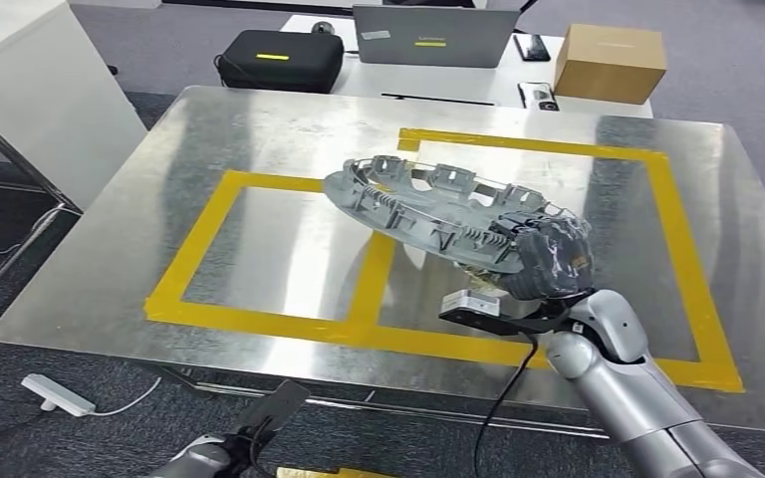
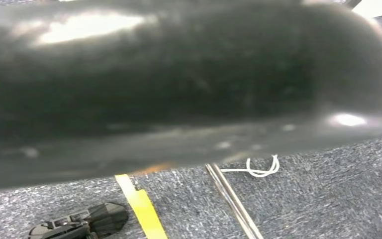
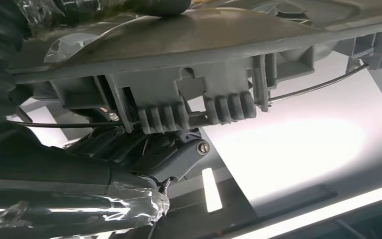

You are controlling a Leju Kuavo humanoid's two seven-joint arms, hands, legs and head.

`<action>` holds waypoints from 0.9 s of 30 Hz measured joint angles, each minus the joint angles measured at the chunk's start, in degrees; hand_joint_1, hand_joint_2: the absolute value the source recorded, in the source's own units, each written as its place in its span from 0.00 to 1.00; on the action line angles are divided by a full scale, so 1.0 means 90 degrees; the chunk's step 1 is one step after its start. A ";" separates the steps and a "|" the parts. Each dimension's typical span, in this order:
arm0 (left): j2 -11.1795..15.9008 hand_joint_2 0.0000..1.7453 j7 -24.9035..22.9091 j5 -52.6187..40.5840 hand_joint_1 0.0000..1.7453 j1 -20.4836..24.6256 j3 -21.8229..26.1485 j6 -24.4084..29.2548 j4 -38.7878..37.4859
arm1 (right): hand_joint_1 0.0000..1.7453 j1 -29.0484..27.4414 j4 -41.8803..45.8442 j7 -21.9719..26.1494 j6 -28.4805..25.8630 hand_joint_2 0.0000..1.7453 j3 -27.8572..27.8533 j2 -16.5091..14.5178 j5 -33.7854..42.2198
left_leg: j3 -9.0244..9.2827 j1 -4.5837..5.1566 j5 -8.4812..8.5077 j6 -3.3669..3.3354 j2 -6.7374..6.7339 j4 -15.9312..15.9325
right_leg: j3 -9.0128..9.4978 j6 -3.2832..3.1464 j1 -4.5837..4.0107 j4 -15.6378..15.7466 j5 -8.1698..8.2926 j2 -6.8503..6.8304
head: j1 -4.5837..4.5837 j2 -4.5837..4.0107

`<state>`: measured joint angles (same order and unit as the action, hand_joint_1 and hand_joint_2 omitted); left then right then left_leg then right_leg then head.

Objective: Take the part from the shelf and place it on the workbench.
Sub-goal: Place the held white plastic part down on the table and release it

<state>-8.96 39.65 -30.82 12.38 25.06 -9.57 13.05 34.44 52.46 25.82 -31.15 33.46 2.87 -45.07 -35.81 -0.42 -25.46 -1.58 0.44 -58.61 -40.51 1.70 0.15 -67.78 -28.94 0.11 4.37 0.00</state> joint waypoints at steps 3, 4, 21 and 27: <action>-0.0009 0.00 -0.0006 0.0000 0.00 -0.0006 -0.0016 0.0004 0.0000 | 1.00 0.0030 -0.0001 -0.0045 -0.0024 1.00 -0.0013 0.0006 -0.0091 | -0.0011 0.0030 -0.0008 0.0056 0.0004 -0.0009 | 0.0509 -0.0083 -0.0044 0.0997 0.0333 0.0000 | 0.0009 0.0000; -0.0014 0.00 -0.0010 0.0003 0.00 -0.0007 -0.0018 0.0009 -0.0001 | 1.00 0.0037 -0.0004 -0.0063 -0.0038 1.00 -0.0013 0.0008 -0.0126 | -0.0024 0.0034 -0.0001 0.0083 0.0001 -0.0008 | 0.0545 -0.0093 -0.0055 0.1049 0.0307 0.0004 | 0.0012 0.0000; 0.0016 0.00 -0.0086 0.0022 0.00 -0.0019 -0.0033 0.0035 0.0000 | 1.00 0.0074 -0.0169 -0.0373 -0.0562 1.00 -0.0040 0.0012 -0.0716 | -0.0054 -0.0010 -0.0003 0.0156 -0.0005 -0.0040 | 0.0529 -0.0052 -0.0028 0.1069 0.0303 0.0023 | 0.0044 0.0000; 0.0018 0.00 -0.0086 0.0017 0.00 -0.0013 -0.0078 0.0070 0.0000 | 1.00 0.0084 -0.0277 -0.0419 -0.0593 1.00 -0.0080 0.0012 -0.0767 | -0.0013 -0.0034 0.0025 0.0004 -0.0019 0.0017 | -0.0269 0.0102 0.0014 -0.0586 -0.0468 0.0017 | -0.0009 0.0000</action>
<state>-8.79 38.88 -30.67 12.26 24.36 -8.94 13.05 35.19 49.96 22.05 -36.48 32.74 2.97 -51.97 -35.93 -0.72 -25.24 -1.54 0.27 -58.46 -42.93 2.62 0.28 -73.05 -33.15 0.26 4.28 0.00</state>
